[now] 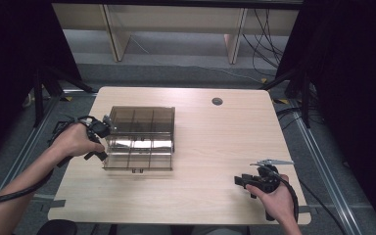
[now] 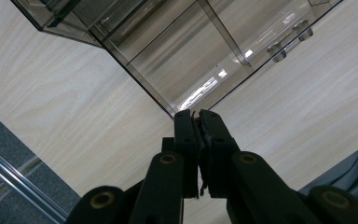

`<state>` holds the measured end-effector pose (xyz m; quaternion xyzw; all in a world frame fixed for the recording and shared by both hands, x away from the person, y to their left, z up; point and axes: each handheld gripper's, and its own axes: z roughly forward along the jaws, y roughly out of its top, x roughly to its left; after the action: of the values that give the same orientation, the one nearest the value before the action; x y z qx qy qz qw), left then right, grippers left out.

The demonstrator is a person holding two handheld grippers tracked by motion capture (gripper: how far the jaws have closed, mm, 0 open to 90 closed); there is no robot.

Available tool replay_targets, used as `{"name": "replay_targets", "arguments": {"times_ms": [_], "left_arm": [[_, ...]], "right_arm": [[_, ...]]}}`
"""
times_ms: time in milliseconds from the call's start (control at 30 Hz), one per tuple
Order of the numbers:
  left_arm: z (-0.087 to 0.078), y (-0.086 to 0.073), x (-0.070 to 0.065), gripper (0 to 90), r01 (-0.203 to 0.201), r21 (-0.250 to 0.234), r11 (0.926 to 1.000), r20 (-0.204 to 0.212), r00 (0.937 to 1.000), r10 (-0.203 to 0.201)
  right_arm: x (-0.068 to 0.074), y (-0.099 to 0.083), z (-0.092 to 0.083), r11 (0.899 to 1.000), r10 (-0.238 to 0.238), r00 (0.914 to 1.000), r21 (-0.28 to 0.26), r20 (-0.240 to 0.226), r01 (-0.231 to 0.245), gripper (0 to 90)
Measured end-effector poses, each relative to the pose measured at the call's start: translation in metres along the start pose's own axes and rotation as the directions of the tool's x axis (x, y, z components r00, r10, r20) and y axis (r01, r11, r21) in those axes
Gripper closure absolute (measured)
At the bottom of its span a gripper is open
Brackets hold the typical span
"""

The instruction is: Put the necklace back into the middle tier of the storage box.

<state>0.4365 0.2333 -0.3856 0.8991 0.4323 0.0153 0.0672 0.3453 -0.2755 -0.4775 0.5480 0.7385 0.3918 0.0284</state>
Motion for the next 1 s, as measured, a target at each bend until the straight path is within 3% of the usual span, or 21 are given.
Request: {"name": "replay_targets", "arguments": {"times_ms": [100, 167, 467, 533, 733, 800, 833, 1000], "left_arm": [[0.000, 0.000, 0.000, 85.8, 0.021, -0.004, 0.9998, 0.007, 0.9997, -0.021], [-0.001, 0.002, 0.002, 85.8, -0.004, 0.005, 1.0000, -0.003, 1.0000, 0.004], [0.000, 0.007, 0.000, 85.8, -0.006, 0.000, 1.0000, -0.012, 0.9999, 0.006], [0.000, 0.008, 0.000, 85.8, -0.007, 0.000, 1.0000, -0.013, 0.9999, 0.007], [0.002, 0.013, 0.000, 85.8, -0.016, 0.000, 0.9999, -0.016, 0.9997, 0.016], [0.003, 0.014, 0.000, 85.8, -0.014, 0.001, 0.9999, -0.018, 0.9997, 0.014], [0.003, 0.014, -0.001, 85.8, -0.013, 0.001, 0.9999, -0.019, 0.9997, 0.013], [0.004, 0.016, 0.000, 85.8, -0.012, 0.003, 0.9999, -0.019, 0.9998, 0.012]], "right_arm": [[0.000, 0.000, 0.000, 1.000, -0.001, 1.0000, -0.001, -0.001, 0.001, 58.2], [0.000, 0.000, 0.000, 1.000, -0.001, 1.0000, -0.001, 0.000, 0.001, 58.2], [-0.001, 0.000, 0.000, 1.000, -0.002, 1.0000, -0.002, -0.002, 0.002, 58.2], [0.000, 0.000, -0.001, 1.000, -0.008, 0.9997, 0.007, 0.024, 0.007, 58.2], [-0.001, 0.000, -0.001, 1.000, -0.009, 0.9999, 0.001, 0.007, 0.009, 58.1], [-0.001, 0.000, 0.000, 1.000, -0.015, 0.9995, 0.001, 0.028, 0.015, 58.1], [-0.001, 0.000, 0.000, 1.000, -0.015, 0.9999, -0.002, 0.006, 0.015, 58.1], [-0.001, 0.000, 0.000, 1.000, -0.005, 1.0000, 0.003, 0.007, 0.005, 58.1]]}}
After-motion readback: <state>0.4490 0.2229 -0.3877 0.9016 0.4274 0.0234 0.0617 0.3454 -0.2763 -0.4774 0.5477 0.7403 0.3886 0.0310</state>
